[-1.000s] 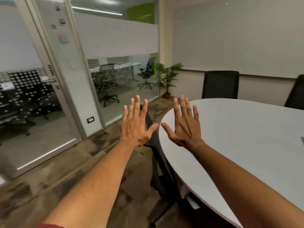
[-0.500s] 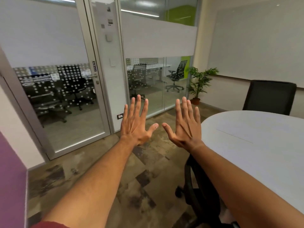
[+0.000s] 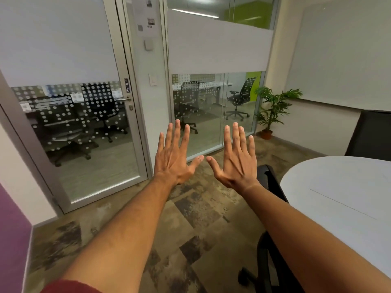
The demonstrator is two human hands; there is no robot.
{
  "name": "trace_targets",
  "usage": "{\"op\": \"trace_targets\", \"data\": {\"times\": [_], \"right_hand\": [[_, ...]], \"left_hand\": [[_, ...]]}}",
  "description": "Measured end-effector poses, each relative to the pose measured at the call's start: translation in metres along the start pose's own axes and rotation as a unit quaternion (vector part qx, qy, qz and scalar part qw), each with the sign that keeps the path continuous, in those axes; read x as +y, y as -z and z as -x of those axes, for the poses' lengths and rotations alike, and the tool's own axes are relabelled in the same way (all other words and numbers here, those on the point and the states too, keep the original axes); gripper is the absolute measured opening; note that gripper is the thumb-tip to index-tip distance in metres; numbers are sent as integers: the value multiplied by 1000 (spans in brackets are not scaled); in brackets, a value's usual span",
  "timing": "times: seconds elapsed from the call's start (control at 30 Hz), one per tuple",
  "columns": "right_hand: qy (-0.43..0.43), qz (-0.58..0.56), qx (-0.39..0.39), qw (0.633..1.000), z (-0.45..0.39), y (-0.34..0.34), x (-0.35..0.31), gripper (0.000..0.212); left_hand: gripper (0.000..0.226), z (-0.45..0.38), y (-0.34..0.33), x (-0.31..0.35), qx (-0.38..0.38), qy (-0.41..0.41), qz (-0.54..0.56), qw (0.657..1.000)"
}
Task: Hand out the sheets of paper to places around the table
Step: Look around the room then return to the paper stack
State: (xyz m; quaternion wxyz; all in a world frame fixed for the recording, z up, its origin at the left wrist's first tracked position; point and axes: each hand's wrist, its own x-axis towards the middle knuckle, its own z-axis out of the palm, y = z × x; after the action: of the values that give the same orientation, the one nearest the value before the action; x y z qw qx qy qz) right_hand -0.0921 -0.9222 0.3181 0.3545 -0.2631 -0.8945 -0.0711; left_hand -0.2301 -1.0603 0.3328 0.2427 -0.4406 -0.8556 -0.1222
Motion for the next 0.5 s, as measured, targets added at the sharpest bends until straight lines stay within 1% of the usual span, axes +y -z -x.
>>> {"op": "trace_targets", "data": {"times": [0.23,0.5], "right_hand": [[-15,1,-8,1000,-67,-63,12,95],[-67,35,-1,997,-149,-151,19,94]], "left_hand": [[97,-78,-47,-31,1,-20,21,1000],[96,-196,-127,-78,23,-68,52,996]]}}
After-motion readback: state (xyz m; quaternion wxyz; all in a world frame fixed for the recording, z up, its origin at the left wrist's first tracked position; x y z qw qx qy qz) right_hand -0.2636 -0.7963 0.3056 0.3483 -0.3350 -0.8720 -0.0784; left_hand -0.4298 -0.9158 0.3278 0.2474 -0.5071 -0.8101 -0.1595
